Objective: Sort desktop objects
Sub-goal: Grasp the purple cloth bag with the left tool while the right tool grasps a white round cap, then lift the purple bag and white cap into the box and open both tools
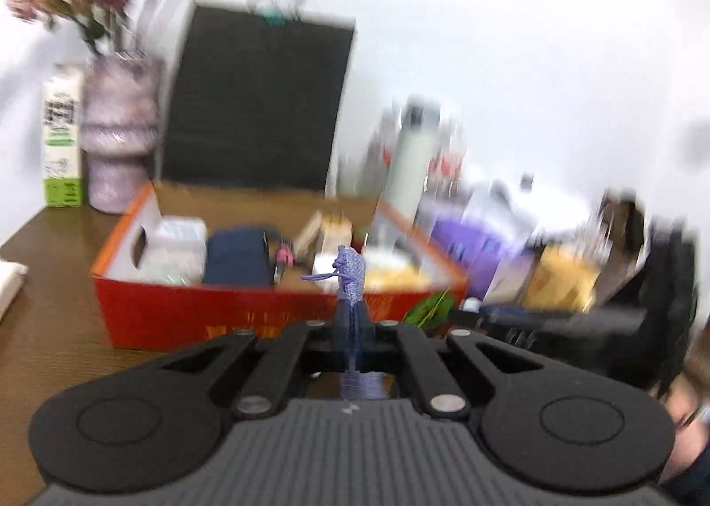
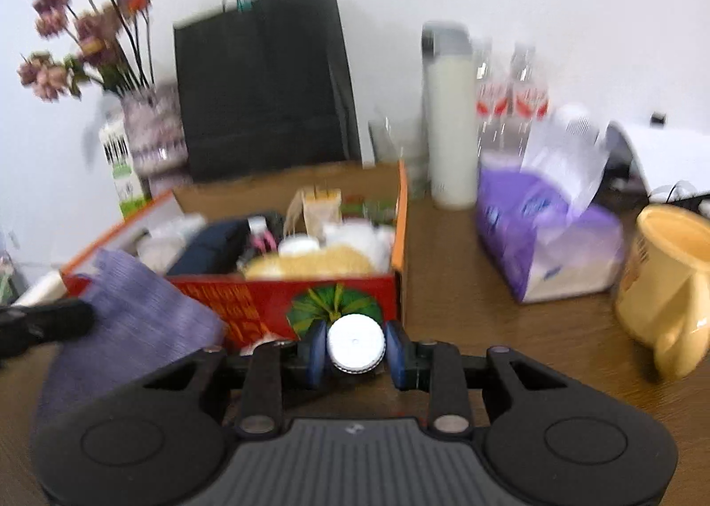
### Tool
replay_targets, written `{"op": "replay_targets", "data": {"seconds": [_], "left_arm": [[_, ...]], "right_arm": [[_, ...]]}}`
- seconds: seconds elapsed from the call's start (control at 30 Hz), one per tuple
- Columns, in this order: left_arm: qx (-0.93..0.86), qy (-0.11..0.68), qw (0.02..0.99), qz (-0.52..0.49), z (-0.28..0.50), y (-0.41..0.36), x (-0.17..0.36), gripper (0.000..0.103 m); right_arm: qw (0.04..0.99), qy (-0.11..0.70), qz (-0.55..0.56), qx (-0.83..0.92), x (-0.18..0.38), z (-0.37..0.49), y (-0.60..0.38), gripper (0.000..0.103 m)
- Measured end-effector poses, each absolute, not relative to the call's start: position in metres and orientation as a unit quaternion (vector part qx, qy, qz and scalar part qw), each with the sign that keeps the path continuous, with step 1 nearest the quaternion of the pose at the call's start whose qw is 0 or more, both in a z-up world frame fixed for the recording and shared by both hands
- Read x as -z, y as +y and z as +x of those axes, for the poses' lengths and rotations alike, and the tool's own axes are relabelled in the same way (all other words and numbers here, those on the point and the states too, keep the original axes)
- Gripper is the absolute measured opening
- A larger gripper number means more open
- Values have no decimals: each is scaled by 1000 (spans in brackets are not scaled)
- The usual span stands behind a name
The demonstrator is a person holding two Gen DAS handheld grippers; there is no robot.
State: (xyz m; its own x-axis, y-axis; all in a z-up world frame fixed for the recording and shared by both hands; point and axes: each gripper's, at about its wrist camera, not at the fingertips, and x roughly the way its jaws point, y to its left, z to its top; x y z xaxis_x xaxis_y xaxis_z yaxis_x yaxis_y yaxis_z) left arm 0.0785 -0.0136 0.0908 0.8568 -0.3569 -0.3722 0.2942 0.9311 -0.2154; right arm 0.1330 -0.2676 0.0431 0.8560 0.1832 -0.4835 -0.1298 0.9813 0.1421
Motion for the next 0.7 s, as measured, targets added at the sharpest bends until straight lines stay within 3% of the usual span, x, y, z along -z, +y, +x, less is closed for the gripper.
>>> {"op": "replay_targets", "data": {"seconds": [0.13,0.43,0.7], "left_arm": [[146,179,969,-91,34,-2,-113,2],[159,197,964,-79,-39,10,-123,2],[152,161,971,-85,-80,20,-146,2]], "right_arm": [[960,255,65,-92,-54,102,-261,28],[944,299,59,-126,-39,-2,-216,28],[962,243,46,-120,-87,-67,-221,28]]}}
